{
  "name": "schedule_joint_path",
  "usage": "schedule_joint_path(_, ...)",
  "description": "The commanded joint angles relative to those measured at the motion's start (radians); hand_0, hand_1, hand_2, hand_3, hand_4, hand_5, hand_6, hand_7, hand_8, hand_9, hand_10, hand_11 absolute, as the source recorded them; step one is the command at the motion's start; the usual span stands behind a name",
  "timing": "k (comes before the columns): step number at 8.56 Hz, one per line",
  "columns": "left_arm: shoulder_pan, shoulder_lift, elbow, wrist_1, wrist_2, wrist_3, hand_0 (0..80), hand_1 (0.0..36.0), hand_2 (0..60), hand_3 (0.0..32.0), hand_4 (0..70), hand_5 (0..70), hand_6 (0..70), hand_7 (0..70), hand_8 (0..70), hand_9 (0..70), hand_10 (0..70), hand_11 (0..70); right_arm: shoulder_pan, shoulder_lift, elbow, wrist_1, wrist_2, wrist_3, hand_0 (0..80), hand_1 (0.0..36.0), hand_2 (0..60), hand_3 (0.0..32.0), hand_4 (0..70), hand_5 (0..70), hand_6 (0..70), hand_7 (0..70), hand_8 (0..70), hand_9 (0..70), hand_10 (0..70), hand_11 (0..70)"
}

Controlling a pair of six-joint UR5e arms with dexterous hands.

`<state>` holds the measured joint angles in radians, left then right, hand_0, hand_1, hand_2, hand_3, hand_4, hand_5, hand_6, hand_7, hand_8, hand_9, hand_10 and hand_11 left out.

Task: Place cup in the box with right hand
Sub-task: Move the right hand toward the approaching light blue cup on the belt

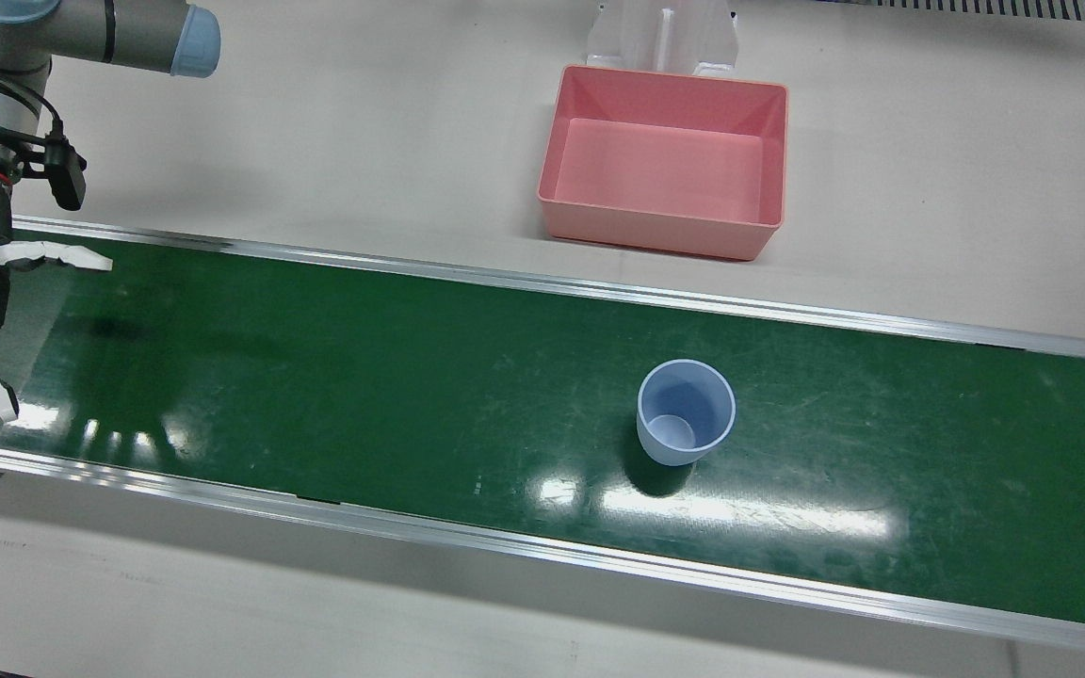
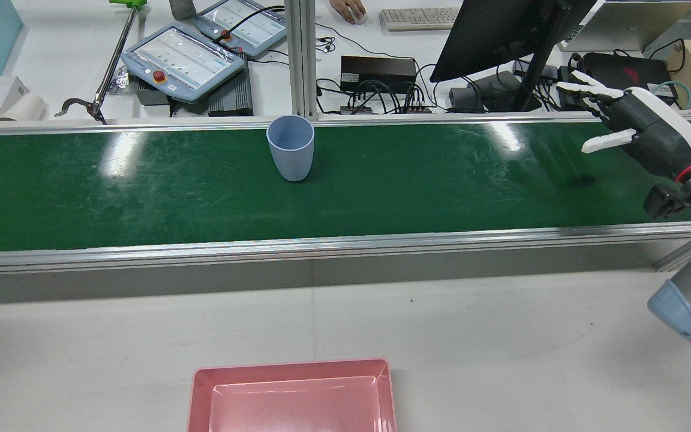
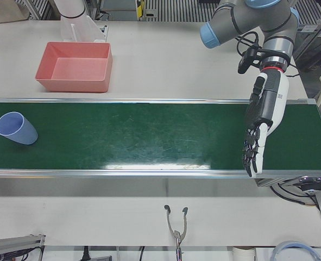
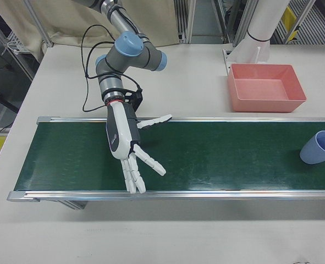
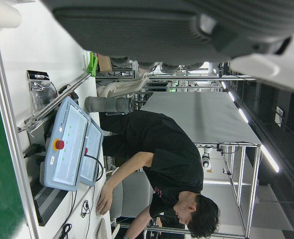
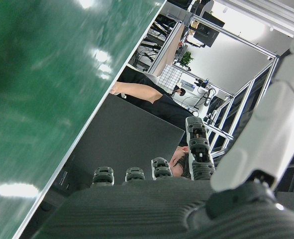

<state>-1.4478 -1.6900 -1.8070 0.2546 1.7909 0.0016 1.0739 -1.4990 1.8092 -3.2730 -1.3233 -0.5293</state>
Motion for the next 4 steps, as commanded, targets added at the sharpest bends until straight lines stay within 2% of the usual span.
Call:
schedule_joint_path(1, 0.0, 0.0, 0.0, 0.0, -0.001, 0.0, 0.0, 0.0, 0.0, 0.0, 0.0, 0.0, 0.0, 0.0, 0.0, 0.0, 0.0, 0.0, -0.023, 0.003, -0.001, 0.0, 0.003, 0.0, 43.9, 7.9, 7.1, 7.6, 4.4, 3.2, 2.2, 11.0, 0.1, 3.4, 2.3, 4.5)
schedule_joint_path(2, 0.0, 0.0, 0.0, 0.0, 0.001, 0.0, 0.0, 0.0, 0.0, 0.0, 0.0, 0.0, 0.0, 0.0, 0.0, 0.0, 0.0, 0.0, -0.023, 0.003, -0.001, 0.001, 0.003, 0.002, 44.8, 7.0, 3.5, 7.4, 5.0, 3.2, 2.2, 10.8, 0.1, 3.3, 2.2, 4.4)
schedule_joint_path(3, 0.0, 0.001, 0.0, 0.0, 0.001, 0.0, 0.0, 0.0, 0.0, 0.0, 0.0, 0.0, 0.0, 0.0, 0.0, 0.0, 0.0, 0.0, -0.023, 0.003, -0.001, 0.0, 0.003, 0.002, 43.8, 7.8, 7.1, 7.4, 4.6, 3.2, 2.2, 10.8, 0.0, 3.3, 2.1, 4.4)
schedule_joint_path(4, 0.001, 0.001, 0.0, 0.0, -0.001, 0.0, 0.0, 0.0, 0.0, 0.0, 0.0, 0.0, 0.0, 0.0, 0.0, 0.0, 0.0, 0.0, -0.023, 0.003, -0.001, 0.001, 0.003, 0.002, 44.6, 6.8, 3.6, 7.4, 5.2, 3.1, 2.2, 10.9, 0.1, 3.4, 2.2, 4.4)
